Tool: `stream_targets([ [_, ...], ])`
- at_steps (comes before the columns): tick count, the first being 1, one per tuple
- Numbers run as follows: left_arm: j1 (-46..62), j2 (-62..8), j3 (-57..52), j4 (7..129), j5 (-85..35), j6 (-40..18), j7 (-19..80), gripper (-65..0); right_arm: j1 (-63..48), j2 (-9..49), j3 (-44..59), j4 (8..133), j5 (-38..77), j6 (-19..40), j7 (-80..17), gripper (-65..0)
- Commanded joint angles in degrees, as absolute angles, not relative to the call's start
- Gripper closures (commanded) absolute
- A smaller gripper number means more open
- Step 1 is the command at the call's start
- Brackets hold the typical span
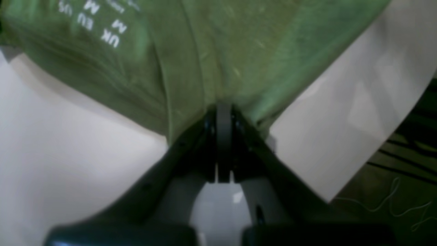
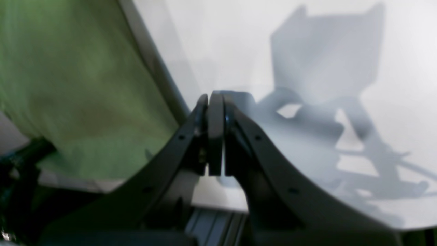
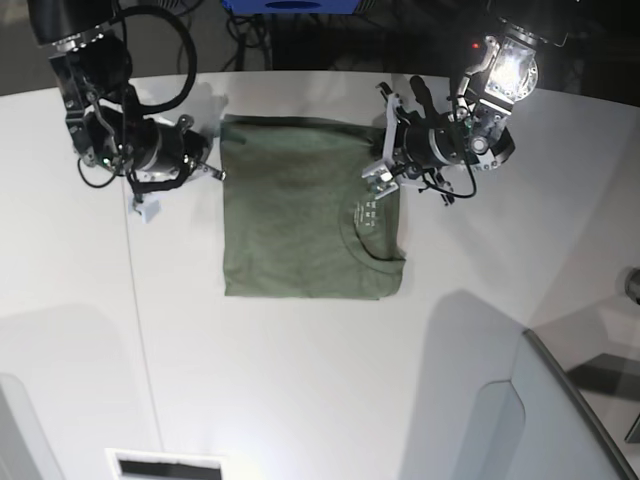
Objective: Layout the t-shirt on the table in an organized manner, then fold the t-shirt properly
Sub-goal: 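Move the left gripper to the shirt's collar edge and press it flat, then grasp the shirt's collar corner with the left gripper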
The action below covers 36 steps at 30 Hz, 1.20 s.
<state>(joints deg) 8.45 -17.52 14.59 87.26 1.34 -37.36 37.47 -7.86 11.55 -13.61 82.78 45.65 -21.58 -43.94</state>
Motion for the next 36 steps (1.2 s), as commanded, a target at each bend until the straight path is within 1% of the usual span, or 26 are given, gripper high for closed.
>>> stream_targets([
  [1, 7.96, -18.77, 14.29, 88.31, 1.01, -37.32, 36.97, 0.0, -7.43, 11.91, -13.49, 83.47, 46.11, -21.23, -43.82, 0.0],
  [5, 7.96, -19.12, 13.49, 89.98, 1.01, -37.32, 36.97, 0.0, -7.78, 12.18, -13.32, 86.29, 46.11, -21.67, -43.82, 0.0],
  [10, 9.19, -18.86, 6.81, 94.99, 0.84, -37.32, 36.97, 0.0, -10.15, 12.44, -13.67, 95.96, 45.93, -21.58, -44.00, 0.0],
  [12, 9.45, -18.86, 3.47, 96.48, 0.84, -37.41, 36.97, 0.0, -10.07, 12.44, -14.02, 97.27, 45.93, -21.23, -44.53, 0.0],
  [14, 9.27, -18.86, -0.92, 96.31, 0.75, -37.49, 36.97, 0.0, -9.27, 12.09, -15.43, 96.66, 45.93, -20.53, -45.85, 0.0],
  [19, 9.01, -18.86, -12.79, 89.19, 0.75, -37.67, 36.44, 0.0, -8.48, 11.30, -19.74, 90.95, 46.11, -13.67, -44.09, 0.0],
  [21, 9.36, -19.12, -16.13, 86.20, 0.84, -37.67, 33.01, 0.0, -8.48, 10.59, -19.74, 87.87, 46.11, -12.35, -42.86, 0.0],
  [25, 11.65, -19.30, -22.20, 81.27, 1.27, -37.67, 26.15, 0.0, -8.48, 10.42, -19.30, 84.09, 45.93, -12.09, -42.42, 0.0],
  [29, 12.79, -20.53, -24.31, 76.97, 0.84, -37.76, 24.22, 0.0, -8.84, 10.59, -17.98, 83.03, 45.93, -12.09, -42.33, 0.0],
  [32, 13.41, -20.53, -23.96, 76.62, 0.75, -37.76, 24.22, 0.0, -8.92, 10.59, -17.80, 83.74, 45.93, -12.09, -42.59, 0.0],
  [34, 13.41, -19.65, -23.87, 77.76, 0.31, -38.37, 24.57, 0.0, -10.07, 10.59, -17.89, 86.73, 45.93, -12.09, -42.59, 0.0],
  [36, 13.32, -18.24, -24.13, 80.31, -3.03, -40.00, 26.15, 0.0, -11.30, 10.68, -17.71, 90.95, 45.93, -12.09, -42.51, 0.0],
])
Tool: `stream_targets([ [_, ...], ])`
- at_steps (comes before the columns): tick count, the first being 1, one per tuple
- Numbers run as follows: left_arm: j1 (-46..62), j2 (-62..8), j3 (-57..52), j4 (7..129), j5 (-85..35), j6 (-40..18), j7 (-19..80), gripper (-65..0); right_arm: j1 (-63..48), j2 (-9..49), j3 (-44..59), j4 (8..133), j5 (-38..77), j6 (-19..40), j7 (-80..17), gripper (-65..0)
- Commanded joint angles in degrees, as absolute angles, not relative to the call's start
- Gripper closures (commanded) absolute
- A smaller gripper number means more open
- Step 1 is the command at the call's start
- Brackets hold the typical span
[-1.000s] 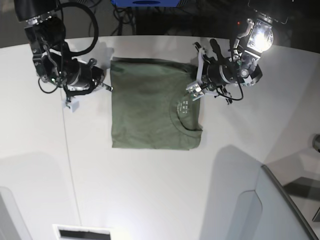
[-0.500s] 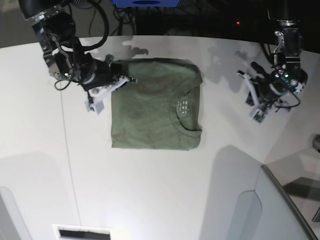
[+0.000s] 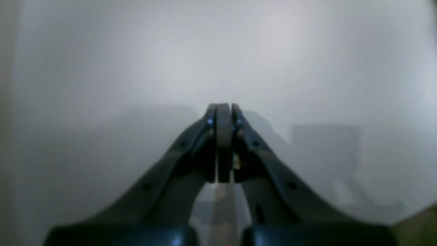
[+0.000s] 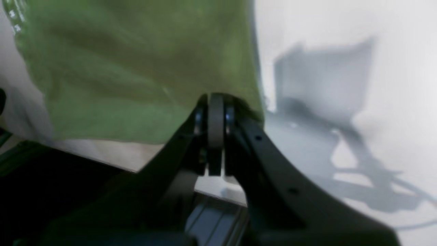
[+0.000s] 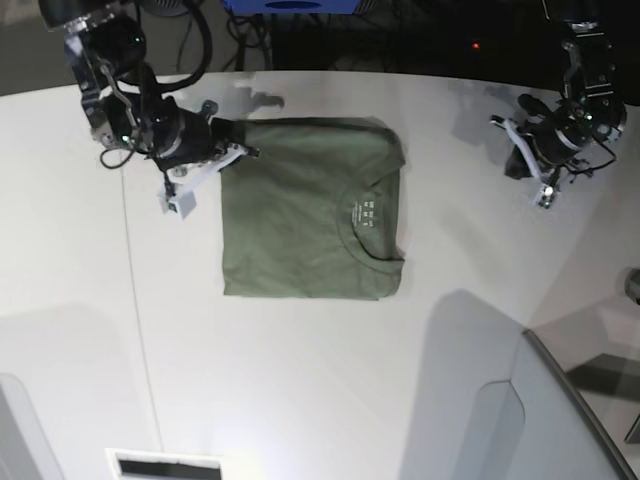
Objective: Layout the t-shirt on the table in an organized manner, then fold the t-shirt properly
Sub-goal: 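Grasp the shirt's collar corner with the left gripper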
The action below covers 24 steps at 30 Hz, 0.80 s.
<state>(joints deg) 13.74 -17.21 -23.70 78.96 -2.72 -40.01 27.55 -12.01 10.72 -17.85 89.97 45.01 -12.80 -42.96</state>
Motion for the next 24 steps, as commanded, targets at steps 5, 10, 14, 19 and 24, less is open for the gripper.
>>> stream_targets([
  [5, 10.07, -18.24, -23.87, 88.66, -16.84, -40.00, 44.88, 0.0, -10.77, 12.44, -17.45, 93.32, 45.93, -12.44, -42.42, 0.0],
  [10, 7.08, -17.98, -23.96, 88.22, -29.58, -40.00, 49.71, -36.4, -10.33, 12.70, -17.45, 89.80, 45.93, -12.44, -42.42, 0.0],
  [14, 4.70, -17.89, -20.09, 80.31, -39.69, -40.00, 48.75, -65.0, -10.42, 12.44, -17.54, 88.31, 45.93, -12.35, -42.42, 0.0],
  [19, 0.92, -15.43, -13.32, 67.91, -40.84, -40.00, 43.91, -65.0, -10.33, 12.44, -17.63, 88.31, 45.93, -12.18, -42.42, 0.0],
  [24, 0.40, -13.85, -8.13, 61.93, -40.92, -40.00, 37.58, -65.0, -10.42, 12.53, -17.80, 88.31, 45.93, -12.09, -42.42, 0.0],
])
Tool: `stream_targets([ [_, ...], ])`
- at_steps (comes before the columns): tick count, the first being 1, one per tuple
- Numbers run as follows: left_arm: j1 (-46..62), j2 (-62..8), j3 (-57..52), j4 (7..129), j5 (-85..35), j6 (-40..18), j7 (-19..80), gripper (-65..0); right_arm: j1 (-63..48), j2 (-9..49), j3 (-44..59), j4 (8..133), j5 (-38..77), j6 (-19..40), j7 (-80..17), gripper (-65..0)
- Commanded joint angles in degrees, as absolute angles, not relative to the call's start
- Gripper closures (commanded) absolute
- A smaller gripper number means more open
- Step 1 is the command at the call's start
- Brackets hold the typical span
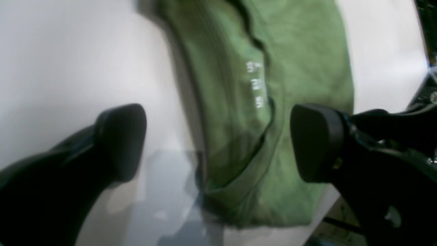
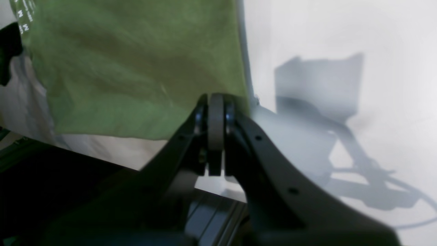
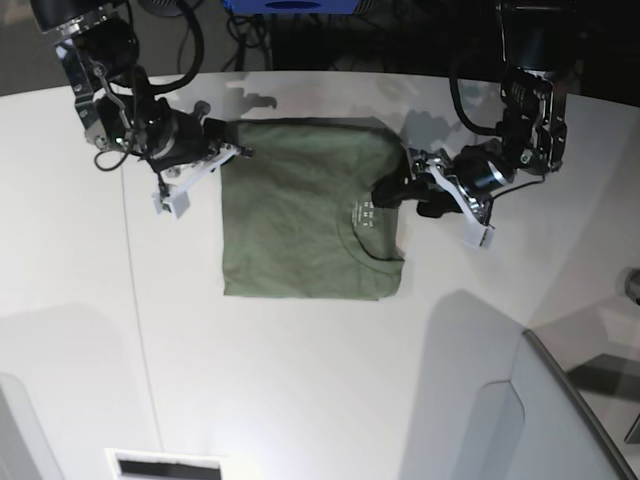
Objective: Layout the t-shirt on the table in an organized manner, then fold the t-shirt properly
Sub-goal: 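Grasp the shirt's collar corner with the left gripper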
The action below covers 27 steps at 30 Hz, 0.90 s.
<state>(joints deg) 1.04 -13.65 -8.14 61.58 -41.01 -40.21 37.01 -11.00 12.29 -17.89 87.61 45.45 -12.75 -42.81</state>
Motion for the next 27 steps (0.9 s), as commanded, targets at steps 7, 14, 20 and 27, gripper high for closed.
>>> stream_targets([
  [7, -1.01, -11.82, -2.24, 56.22, -40.84, -40.00, 32.40, -65.0, -10.42, 12.62, -17.80, 88.31, 45.93, -12.09, -42.42, 0.0],
  [14, -4.26, -9.45, -1.10, 49.45, -40.84, -40.00, 30.02, -65.0, -10.51, 12.70, -17.71, 88.31, 45.93, -12.09, -42.42, 0.0],
  [20, -6.29, -8.75, -0.66, 44.35, -40.84, -40.00, 27.47, -41.8, -10.51, 12.79, -17.63, 88.31, 45.93, -12.09, -42.42, 0.0],
  [27, -7.60, -8.66, -0.48, 42.33, -40.75, -40.00, 27.38, -20.4, -10.42, 12.79, -17.63, 88.31, 45.93, -12.09, -42.42, 0.0],
])
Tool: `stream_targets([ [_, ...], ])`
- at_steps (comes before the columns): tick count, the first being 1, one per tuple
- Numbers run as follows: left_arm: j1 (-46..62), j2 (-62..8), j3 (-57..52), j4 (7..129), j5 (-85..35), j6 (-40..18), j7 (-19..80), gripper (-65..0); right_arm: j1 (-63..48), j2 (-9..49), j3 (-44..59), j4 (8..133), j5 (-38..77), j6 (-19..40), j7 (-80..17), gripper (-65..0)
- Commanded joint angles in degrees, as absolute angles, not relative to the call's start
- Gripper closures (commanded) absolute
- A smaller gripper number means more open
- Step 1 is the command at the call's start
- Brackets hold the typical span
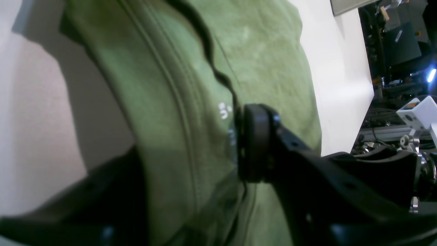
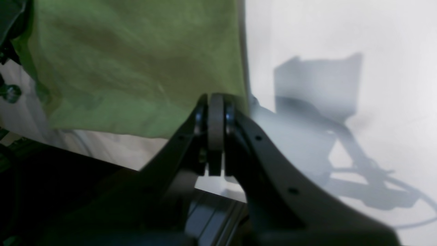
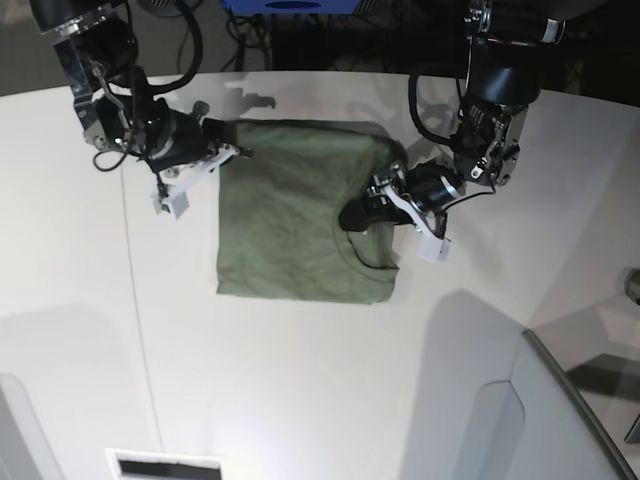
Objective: Layout the t-shirt on the table in an organized manner, then fold the t-shirt properly
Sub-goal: 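Grasp the shirt's collar corner with the left gripper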
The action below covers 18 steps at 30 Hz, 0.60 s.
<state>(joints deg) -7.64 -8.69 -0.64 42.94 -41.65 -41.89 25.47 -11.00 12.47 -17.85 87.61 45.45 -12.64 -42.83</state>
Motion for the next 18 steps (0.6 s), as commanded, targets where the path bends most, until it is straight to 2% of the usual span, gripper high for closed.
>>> stream_targets([
  [1, -7.78, -8.66, -0.48, 42.33, -40.75, -40.00, 27.38, -18.4, -10.42, 12.79, -17.63, 88.31, 45.93, -12.09, -42.42, 0.0],
  [2, -7.87, -8.66, -0.48, 42.33, -40.75, -40.00, 27.38, -15.3, -10.42, 12.79, -17.63, 88.31, 45.93, -12.09, -42.42, 0.0],
  [5, -8.04, -8.66, -0.57, 42.33, -40.75, -40.00, 27.56, 0.0, -10.42, 12.79, -17.63, 88.31, 45.93, -12.09, -42.42, 0.0],
  [10, -8.04, -9.10, -0.48, 46.90, -40.66, -40.00, 28.88, 0.0, -10.42, 12.79, -17.63, 88.31, 45.93, -12.09, -42.42, 0.0],
  [12, -8.04, -9.19, -0.48, 50.24, -39.52, -37.05, 30.99, 0.0, -10.42, 12.79, -17.63, 88.31, 45.93, -12.09, -42.42, 0.0],
  [18, -11.12, -9.10, -0.48, 58.59, -22.11, -36.09, 38.90, 0.0, -10.42, 12.79, -17.54, 88.31, 45.93, -12.09, -42.42, 0.0],
])
